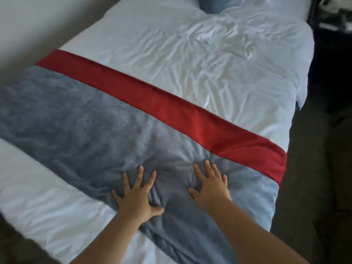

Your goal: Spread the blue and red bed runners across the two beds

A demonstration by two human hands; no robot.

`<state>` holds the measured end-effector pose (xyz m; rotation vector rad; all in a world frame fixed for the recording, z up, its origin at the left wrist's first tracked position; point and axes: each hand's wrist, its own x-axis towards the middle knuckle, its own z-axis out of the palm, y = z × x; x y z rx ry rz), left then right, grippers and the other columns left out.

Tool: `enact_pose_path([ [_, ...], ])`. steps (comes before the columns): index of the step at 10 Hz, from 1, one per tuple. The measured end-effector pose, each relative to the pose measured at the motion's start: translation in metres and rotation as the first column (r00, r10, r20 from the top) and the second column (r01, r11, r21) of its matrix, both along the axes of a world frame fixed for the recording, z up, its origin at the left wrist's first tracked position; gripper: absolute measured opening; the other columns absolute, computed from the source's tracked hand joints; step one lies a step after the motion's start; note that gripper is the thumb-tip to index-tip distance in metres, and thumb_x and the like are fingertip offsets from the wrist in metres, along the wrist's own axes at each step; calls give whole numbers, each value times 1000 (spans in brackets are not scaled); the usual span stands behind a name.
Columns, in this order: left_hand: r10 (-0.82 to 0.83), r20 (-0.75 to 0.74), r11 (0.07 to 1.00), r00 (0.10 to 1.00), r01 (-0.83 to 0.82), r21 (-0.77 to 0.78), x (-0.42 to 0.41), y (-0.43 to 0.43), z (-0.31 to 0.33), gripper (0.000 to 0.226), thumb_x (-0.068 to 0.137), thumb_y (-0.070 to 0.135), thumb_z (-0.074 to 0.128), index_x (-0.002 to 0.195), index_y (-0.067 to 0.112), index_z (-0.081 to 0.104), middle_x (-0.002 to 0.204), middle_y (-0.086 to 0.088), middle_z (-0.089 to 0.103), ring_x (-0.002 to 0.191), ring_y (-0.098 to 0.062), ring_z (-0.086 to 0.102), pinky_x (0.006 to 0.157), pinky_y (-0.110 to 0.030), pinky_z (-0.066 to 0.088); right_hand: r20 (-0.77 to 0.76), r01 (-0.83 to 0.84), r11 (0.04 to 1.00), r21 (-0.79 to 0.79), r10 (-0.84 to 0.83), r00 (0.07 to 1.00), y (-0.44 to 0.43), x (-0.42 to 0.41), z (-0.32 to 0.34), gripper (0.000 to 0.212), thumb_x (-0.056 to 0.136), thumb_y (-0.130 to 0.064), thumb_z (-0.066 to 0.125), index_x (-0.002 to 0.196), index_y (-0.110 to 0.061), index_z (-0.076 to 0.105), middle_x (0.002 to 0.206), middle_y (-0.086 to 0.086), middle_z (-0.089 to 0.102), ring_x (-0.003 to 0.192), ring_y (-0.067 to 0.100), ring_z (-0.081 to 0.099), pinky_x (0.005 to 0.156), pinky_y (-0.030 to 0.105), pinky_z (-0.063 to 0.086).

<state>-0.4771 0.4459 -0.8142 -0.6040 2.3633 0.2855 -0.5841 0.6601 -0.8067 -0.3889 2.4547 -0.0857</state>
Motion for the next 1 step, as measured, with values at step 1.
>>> enact_pose_path([
  [1,-177,33,984,984,176,23,-3,0,55,100,80,41,70,154,59,6,171,7,-16,158,-32,4,122,-64,17,200,7,1000,8,-8,980,0,12,48,94,81,-43,68,158,-43,15,164,3,28,149,25,32,119,46,30],
])
